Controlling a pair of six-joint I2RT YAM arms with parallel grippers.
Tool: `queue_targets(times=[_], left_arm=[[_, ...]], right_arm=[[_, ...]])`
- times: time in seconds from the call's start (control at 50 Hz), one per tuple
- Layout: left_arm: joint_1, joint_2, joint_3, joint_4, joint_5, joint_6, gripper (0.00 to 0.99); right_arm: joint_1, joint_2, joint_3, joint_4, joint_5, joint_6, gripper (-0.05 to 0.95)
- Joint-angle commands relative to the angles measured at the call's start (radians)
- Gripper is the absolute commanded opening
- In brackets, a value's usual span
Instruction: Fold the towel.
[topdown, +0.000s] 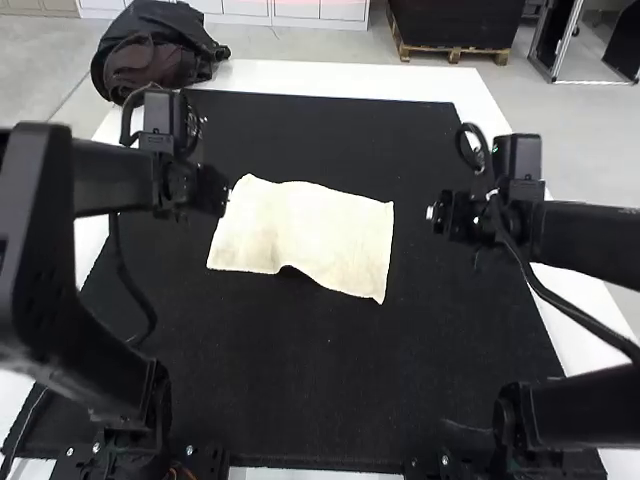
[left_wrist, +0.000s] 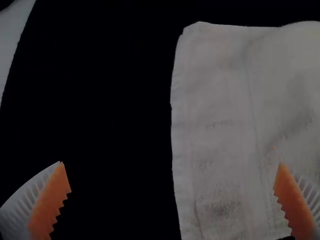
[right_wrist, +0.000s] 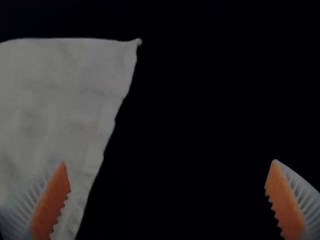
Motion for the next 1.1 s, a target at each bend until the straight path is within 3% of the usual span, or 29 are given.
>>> queue_targets(times=[0.0,0.28,0.48,0.8,1.08], left_arm=[[-0.007,0.054,0.028,0.03,0.052,0.015,0.959],[-0.002,0.276,0.094,0.124,0.094,0.016,0.959],[-0.007,0.399,0.168,0.161,0.121,0.015,0.957],[-0.004,0.56,0.298,0.207,0.117,0.013,0.957],[-0.002,0.669,0.41,0.216,0.116,0.013,0.959]], right_arm=[[0.031,0.03,0.04,0.007,-0.031,0.064,0.91],[0.042,0.17,0.093,0.051,-0.069,0.096,0.91],[0.077,0.293,0.145,0.128,-0.086,0.099,0.9],[0.106,0.463,0.238,0.199,-0.1,0.114,0.9],[0.106,0.598,0.34,0.211,-0.106,0.111,0.9]])
